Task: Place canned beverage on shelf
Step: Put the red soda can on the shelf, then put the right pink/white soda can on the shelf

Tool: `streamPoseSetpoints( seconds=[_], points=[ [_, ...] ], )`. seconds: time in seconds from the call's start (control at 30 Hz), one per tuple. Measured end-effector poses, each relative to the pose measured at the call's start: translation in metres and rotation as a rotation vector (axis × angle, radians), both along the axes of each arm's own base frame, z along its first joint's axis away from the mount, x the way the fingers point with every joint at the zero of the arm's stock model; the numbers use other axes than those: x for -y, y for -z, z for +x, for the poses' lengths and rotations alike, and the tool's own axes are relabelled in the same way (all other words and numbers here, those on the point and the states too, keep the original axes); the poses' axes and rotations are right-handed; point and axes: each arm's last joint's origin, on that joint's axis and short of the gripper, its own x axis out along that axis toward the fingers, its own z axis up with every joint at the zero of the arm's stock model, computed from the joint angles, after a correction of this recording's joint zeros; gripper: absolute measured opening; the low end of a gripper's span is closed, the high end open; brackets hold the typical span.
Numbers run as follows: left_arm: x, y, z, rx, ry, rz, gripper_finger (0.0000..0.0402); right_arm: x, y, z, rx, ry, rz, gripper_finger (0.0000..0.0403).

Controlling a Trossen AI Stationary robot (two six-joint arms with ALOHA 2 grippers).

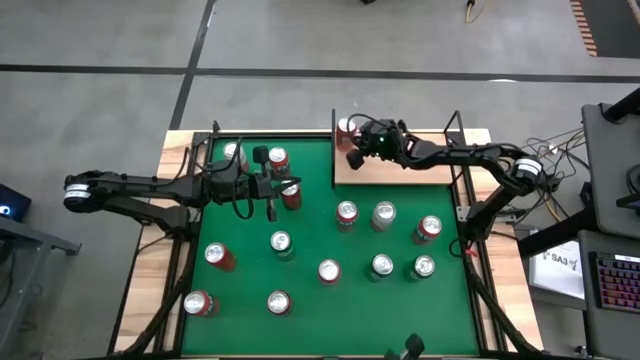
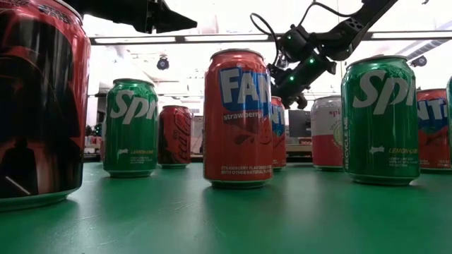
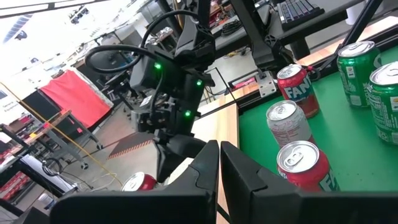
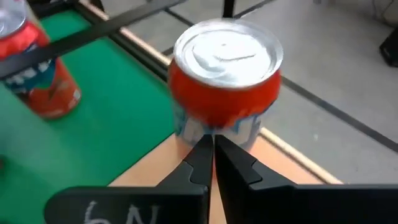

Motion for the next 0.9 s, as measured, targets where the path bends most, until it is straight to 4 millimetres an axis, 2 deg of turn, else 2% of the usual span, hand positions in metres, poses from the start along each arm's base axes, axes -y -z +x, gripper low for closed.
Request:
streamPoseSetpoints(
  seconds=[0.2, 0.53, 0.73, 0.9],
  points=[
    [0.000, 0.000, 0.000, 0.000, 0.000, 0.002, 0.0000, 0.007, 0.000, 0.001, 0.039, 0.010, -0.020, 0.0009],
    [0.000, 0.000, 0.000, -0.001, 0.000, 0.002, 0.0000, 0.007, 0.012, 0.003, -0.001, -0.012, 0.029, 0.0009],
    [0.000, 0.000, 0.000, -0.001, 0.000, 0.002, 0.0000, -0.002, -0.008, -0.008, 0.026, 0.005, 0.072, 0.0009],
    [0.000, 0.000, 0.000, -0.002, 0.001, 0.006, 0.0000, -0.019, -0.032, -0.019, 0.115, -0.052, 0.186, 0.0009]
  ],
)
